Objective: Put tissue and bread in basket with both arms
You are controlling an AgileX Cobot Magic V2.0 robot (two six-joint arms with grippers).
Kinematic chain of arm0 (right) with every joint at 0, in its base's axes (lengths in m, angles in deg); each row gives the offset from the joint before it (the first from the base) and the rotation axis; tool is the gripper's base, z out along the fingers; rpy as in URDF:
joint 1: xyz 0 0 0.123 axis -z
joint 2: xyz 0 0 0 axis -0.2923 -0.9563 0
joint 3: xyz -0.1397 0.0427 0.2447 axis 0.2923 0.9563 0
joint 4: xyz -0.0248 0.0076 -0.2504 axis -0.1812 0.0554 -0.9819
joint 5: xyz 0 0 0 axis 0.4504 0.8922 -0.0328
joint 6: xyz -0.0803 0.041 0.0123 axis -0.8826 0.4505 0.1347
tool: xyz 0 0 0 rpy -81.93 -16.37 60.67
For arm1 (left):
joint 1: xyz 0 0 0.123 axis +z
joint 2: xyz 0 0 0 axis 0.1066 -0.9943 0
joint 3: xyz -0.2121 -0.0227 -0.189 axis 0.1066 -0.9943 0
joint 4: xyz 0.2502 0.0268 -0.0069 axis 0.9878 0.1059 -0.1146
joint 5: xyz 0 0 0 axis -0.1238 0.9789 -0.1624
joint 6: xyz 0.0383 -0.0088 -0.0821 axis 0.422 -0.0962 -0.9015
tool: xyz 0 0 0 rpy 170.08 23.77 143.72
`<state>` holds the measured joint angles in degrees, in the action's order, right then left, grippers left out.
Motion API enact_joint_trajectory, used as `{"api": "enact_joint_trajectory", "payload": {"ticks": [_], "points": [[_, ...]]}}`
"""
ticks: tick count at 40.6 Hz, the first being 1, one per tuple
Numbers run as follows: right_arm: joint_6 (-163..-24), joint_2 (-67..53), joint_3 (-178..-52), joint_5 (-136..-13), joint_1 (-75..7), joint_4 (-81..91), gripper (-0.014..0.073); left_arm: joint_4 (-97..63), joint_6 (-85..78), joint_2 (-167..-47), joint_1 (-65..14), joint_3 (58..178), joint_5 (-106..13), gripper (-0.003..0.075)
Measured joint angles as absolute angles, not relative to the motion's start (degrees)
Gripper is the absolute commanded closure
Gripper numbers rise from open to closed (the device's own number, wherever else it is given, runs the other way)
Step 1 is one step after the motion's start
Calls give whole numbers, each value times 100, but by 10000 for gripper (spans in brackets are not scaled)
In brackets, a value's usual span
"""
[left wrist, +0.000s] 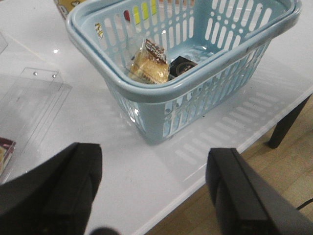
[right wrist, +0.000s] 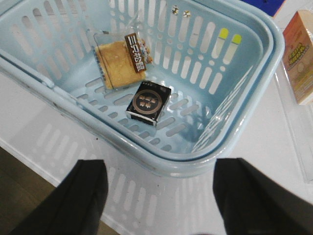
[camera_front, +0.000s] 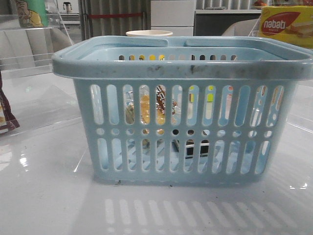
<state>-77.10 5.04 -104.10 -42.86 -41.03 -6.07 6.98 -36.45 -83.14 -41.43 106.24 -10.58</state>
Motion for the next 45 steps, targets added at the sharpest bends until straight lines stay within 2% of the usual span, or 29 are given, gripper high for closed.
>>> {"api": "enact_joint_trajectory", "payload": {"ticks": [15,19,26,31,33,45], "points": [[-7710,1679,-9838,-3834,-4103,-681,37,941,-3993,-8107,-4143,10314,-1041,215],[-7710,1906,-9616,-3802,-4103,-681,124,941,-4004,-8107,-4143,10305,-1041,285],[-7710,2021,-9530,-3804,-4103,-657,411,941,-4013,-8107,-4143,10305,-1041,484],[-7710,2032,-9518,-3804,-4103,-657,537,941,-4013,-8107,-4143,10305,-1041,589],[-7710,2032,-9518,-3804,-4103,-647,537,941,-4013,-8107,-4143,10305,-1041,629],[-7710,2032,-9518,-3804,-4103,-647,536,941,-4013,-8107,-4143,10305,-1041,628]]}}
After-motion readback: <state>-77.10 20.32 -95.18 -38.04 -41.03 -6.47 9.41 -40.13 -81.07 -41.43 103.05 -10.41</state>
